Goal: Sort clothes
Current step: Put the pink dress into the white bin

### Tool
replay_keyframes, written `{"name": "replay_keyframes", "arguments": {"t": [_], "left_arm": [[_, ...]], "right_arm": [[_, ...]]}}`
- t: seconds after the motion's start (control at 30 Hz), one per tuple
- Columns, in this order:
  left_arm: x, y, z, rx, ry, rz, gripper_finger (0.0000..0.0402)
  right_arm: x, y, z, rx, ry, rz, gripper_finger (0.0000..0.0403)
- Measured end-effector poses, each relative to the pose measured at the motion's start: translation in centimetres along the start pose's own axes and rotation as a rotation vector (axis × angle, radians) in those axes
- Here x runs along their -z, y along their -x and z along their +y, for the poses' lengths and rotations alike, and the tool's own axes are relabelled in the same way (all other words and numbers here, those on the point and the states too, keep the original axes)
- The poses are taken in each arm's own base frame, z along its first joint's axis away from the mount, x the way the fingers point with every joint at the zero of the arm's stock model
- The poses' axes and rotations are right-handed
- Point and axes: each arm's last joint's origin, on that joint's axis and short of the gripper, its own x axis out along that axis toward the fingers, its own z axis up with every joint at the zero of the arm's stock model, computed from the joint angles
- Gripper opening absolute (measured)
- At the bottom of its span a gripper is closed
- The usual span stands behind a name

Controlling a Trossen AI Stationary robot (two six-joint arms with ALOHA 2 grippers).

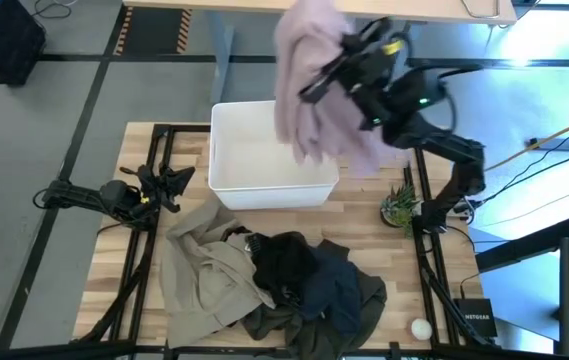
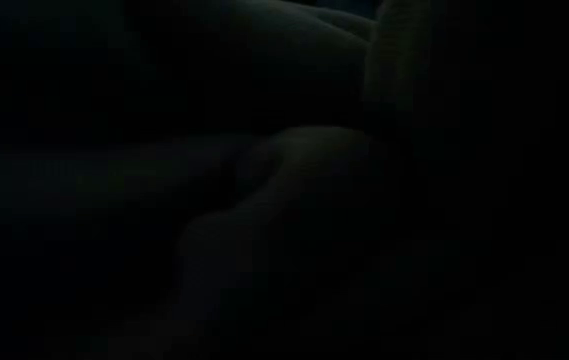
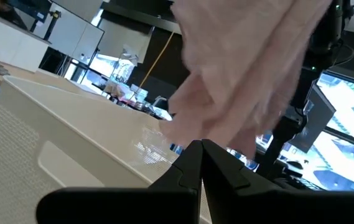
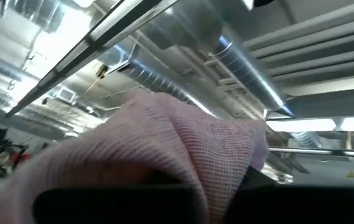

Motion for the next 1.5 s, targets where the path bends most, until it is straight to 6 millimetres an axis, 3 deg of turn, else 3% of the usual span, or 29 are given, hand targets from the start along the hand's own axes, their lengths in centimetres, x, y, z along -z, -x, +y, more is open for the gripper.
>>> {"name": "replay_keyframes", "arguments": {"t": [0.23, 0.43, 0.57, 0.77, 1.03, 1.27, 1.5], "left_arm": [[0.0, 0.0, 0.0, 0.000, 0.003, 0.001, 0.0004], [0.0, 0.0, 0.0, 0.000, 0.009, 0.001, 0.0004], [0.0, 0.0, 0.0, 0.000, 0.018, 0.001, 0.0004], [0.0, 0.0, 0.0, 0.000, 0.021, 0.002, 0.0004], [0.0, 0.0, 0.0, -0.001, 0.015, 0.004, 0.0004], [0.1, 0.0, 0.0, -0.001, 0.019, 0.004, 0.0004], [0.1, 0.0, 0.0, -0.001, 0.018, 0.005, 0.0004]], "right_arm": [[4.1, -0.8, 3.2, -0.109, 0.043, 0.112, 0.0016], [6.7, -0.6, 3.2, -0.158, 0.129, 0.319, 0.0018], [9.2, -0.2, 2.6, -0.135, 0.210, 0.532, 0.0018], [12.9, 0.9, -0.2, 0.026, 0.234, 0.859, 0.0018], [16.4, 2.5, -2.0, 0.006, -0.056, 1.073, 0.0031], [16.0, 3.8, -0.9, -0.102, -0.015, 1.172, 0.0135], [10.5, 5.2, -0.1, -0.110, 0.263, 1.163, 0.0235]]}}
